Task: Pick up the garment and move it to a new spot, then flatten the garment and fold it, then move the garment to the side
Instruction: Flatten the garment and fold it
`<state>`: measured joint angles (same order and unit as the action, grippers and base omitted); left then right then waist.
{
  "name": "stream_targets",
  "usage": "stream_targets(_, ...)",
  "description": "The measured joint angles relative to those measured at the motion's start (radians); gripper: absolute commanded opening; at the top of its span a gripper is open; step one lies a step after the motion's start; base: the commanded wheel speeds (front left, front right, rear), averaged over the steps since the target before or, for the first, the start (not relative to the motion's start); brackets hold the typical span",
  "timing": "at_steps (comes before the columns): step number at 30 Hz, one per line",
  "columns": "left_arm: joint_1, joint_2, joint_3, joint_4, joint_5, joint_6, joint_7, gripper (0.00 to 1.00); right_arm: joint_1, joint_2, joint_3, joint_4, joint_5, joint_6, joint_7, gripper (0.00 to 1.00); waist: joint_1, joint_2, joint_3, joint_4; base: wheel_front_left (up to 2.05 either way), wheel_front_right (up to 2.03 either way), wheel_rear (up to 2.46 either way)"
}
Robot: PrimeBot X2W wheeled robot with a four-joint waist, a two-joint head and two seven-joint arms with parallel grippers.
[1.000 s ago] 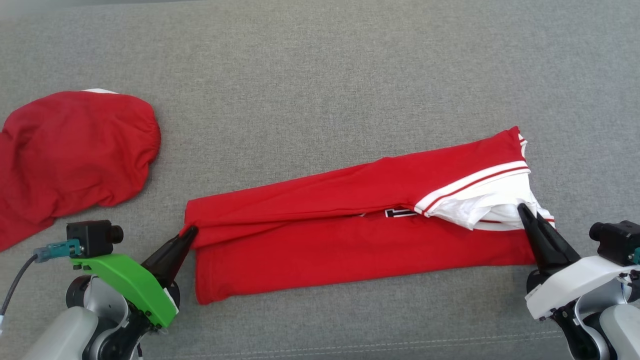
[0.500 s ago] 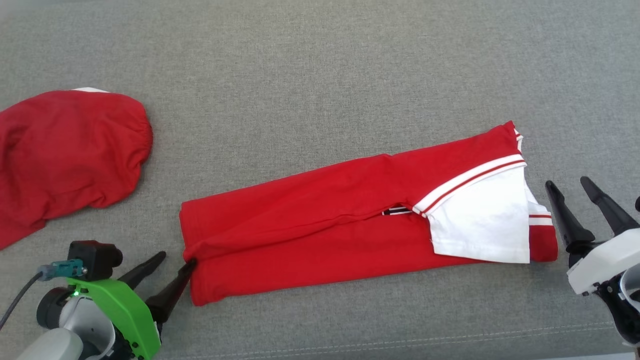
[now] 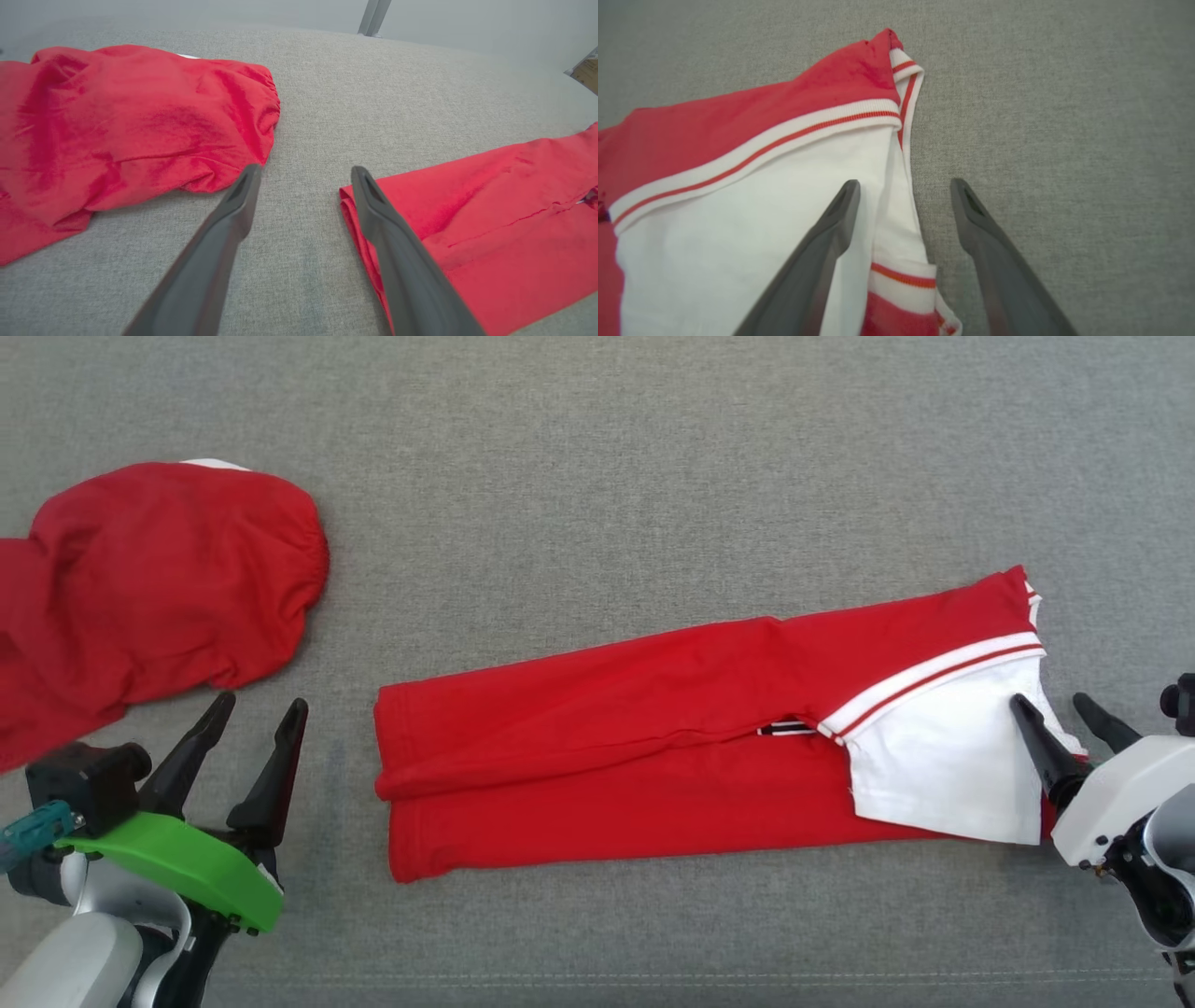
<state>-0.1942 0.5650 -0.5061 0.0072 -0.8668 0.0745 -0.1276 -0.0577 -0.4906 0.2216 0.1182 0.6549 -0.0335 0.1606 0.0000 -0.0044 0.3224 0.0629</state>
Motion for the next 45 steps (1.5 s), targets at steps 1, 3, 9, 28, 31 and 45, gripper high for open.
stream_targets(1, 0.001, -0.006, 0.002, -0.003, 0.000, 0.003, -0.007, 1.00, -0.007, 0.007, -0.001, 0.007, 0.008, -0.004, 0.003, 1.00, 0.0000, 0.0000, 0.003, 0.008, 0.00, 0.00, 0.00)
stream_targets(3, 0.004, -0.016, 0.014, -0.010, 0.000, 0.009, -0.028, 1.00, -0.023, 0.021, 0.002, 0.023, 0.016, -0.005, 0.020, 1.00, 0.0000, 0.0000, 0.010, 0.024, 0.00, 0.00, 0.00)
stream_targets(9, 0.016, -0.019, 0.052, -0.013, 0.001, 0.020, -0.083, 1.00, -0.074, 0.024, -0.007, 0.072, 0.049, -0.012, 0.069, 0.49, 0.0000, 0.0000, 0.035, 0.072, 0.00, 0.00, 0.00)
stream_targets(28, 0.072, -0.048, 0.115, -0.016, -0.001, 0.031, -0.104, 1.00, -0.055, -0.210, -0.338, 0.114, 0.205, -0.075, 0.184, 0.00, 0.0000, 0.0000, 0.007, 0.071, 0.00, 0.00, 0.00)
stream_targets(31, 0.089, -0.051, 0.118, -0.016, -0.001, 0.031, -0.104, 1.00, -0.054, -0.210, -0.348, 0.063, 0.212, -0.074, 0.185, 0.00, 0.0000, 0.0000, -0.006, 0.067, 0.00, 0.00, 0.00)
stream_targets(45, 0.120, -0.056, 0.128, -0.006, 0.011, 0.033, -0.112, 1.00, -0.040, 0.139, 0.058, -0.269, 0.321, 0.101, 0.244, 0.00, 0.0000, 0.0000, -0.055, 0.047, 0.00, 0.00, 0.00)
